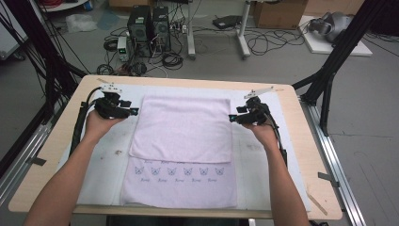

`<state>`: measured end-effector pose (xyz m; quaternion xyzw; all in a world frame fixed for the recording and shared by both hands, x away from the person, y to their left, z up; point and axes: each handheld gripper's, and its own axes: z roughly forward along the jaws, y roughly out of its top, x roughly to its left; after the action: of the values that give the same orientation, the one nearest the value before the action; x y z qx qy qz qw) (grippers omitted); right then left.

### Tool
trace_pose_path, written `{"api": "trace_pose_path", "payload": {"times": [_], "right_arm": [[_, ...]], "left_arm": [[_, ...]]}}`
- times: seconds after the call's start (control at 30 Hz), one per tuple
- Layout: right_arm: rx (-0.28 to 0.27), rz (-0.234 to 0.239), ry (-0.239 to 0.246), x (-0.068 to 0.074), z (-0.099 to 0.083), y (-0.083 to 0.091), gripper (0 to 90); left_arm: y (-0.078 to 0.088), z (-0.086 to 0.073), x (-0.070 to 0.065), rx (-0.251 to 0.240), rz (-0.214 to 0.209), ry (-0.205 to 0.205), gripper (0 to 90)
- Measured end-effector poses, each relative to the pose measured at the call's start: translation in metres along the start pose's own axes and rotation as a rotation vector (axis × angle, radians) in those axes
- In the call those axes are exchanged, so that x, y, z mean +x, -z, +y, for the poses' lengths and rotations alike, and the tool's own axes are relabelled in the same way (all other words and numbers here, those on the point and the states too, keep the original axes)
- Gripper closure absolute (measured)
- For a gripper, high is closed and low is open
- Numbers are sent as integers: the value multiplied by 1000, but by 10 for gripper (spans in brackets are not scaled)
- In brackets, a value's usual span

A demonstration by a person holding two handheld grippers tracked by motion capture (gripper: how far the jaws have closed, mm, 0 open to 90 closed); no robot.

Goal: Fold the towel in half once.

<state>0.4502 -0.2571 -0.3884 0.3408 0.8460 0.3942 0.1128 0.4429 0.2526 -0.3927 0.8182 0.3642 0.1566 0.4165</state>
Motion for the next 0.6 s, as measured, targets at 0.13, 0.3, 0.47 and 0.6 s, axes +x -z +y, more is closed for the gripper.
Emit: {"api": "trace_pose_path", "payload": {"times": [0.13,0.3,0.47,0.6], "right_arm": [[11,27,60,21,-13,2,392],[-14,62,75,40,-28,7,365],[-9,88,113,56,-38,8,398],[0,113,115,64,-49,8,423]], "left_arm": [[6,-14,-14,-33,-42,-29,457],[14,-27,-30,-57,-86,-48,454],[20,-39,-42,-63,-119,-64,469],[24,-50,-53,-34,-151,-83,586]]}}
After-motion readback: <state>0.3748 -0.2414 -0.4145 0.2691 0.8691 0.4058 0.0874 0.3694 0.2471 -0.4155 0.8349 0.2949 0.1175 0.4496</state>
